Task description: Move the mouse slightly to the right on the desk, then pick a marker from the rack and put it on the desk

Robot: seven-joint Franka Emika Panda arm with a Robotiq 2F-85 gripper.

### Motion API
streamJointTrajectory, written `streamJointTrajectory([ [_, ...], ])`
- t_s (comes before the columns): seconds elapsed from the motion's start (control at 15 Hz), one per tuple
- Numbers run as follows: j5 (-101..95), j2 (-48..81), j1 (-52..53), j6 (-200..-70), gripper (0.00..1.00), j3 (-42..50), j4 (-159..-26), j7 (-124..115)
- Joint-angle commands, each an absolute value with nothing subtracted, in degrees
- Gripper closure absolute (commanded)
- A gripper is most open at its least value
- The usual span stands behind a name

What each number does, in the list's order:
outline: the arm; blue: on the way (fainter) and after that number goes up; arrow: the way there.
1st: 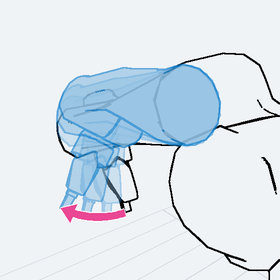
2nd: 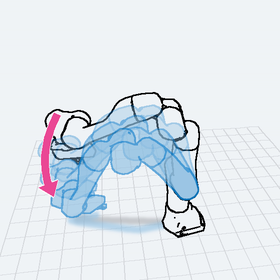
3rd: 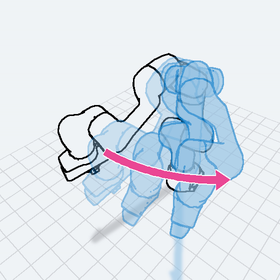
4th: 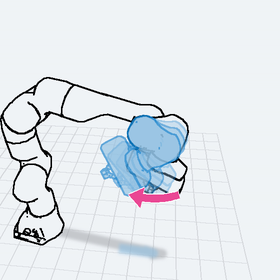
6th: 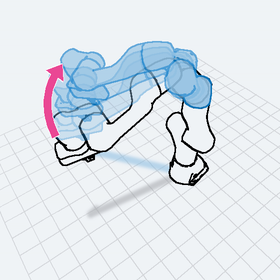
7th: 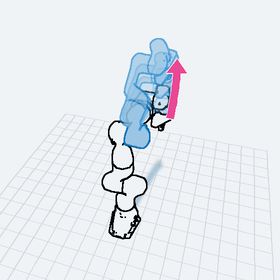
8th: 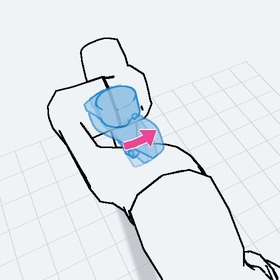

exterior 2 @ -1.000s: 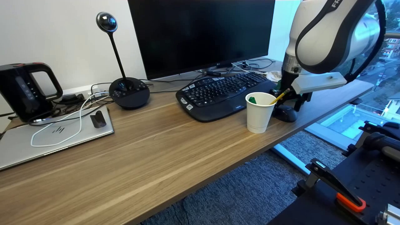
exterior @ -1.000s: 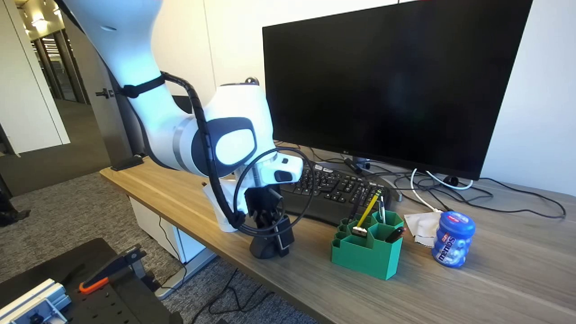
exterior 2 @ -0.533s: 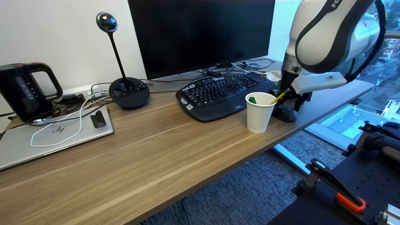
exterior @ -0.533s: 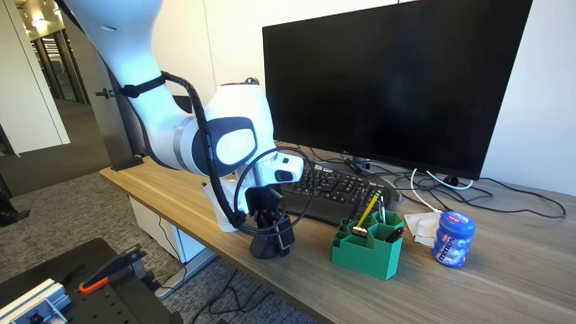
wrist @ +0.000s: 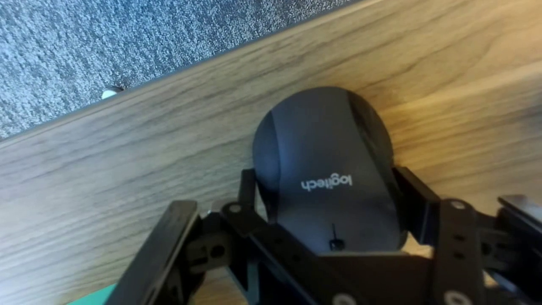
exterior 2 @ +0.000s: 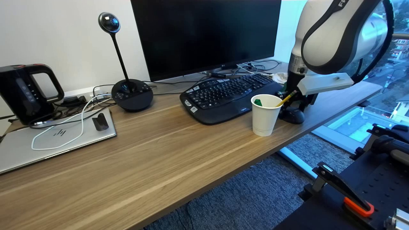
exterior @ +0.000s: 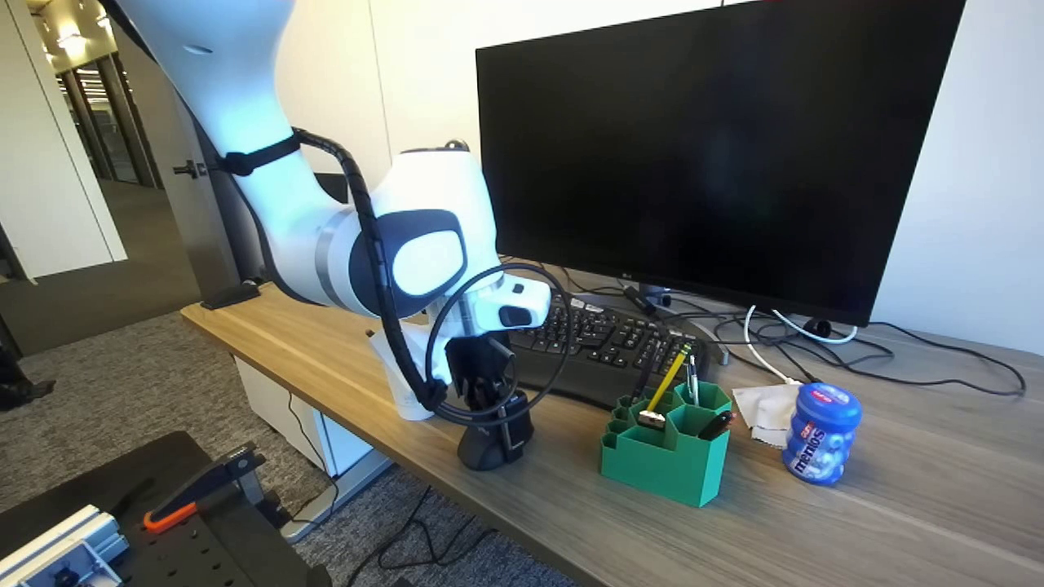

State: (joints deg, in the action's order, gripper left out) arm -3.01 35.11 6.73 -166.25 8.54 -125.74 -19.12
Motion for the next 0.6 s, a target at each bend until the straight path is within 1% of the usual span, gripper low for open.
streamJointTrajectory([
  [0.0, -1.7, 35.5, 8.0, -165.2, 0.47, 9.5, -124.9, -18.9],
  [0.53, -2.1, 33.1, 8.5, -164.9, 0.47, 9.4, -126.9, -18.3],
])
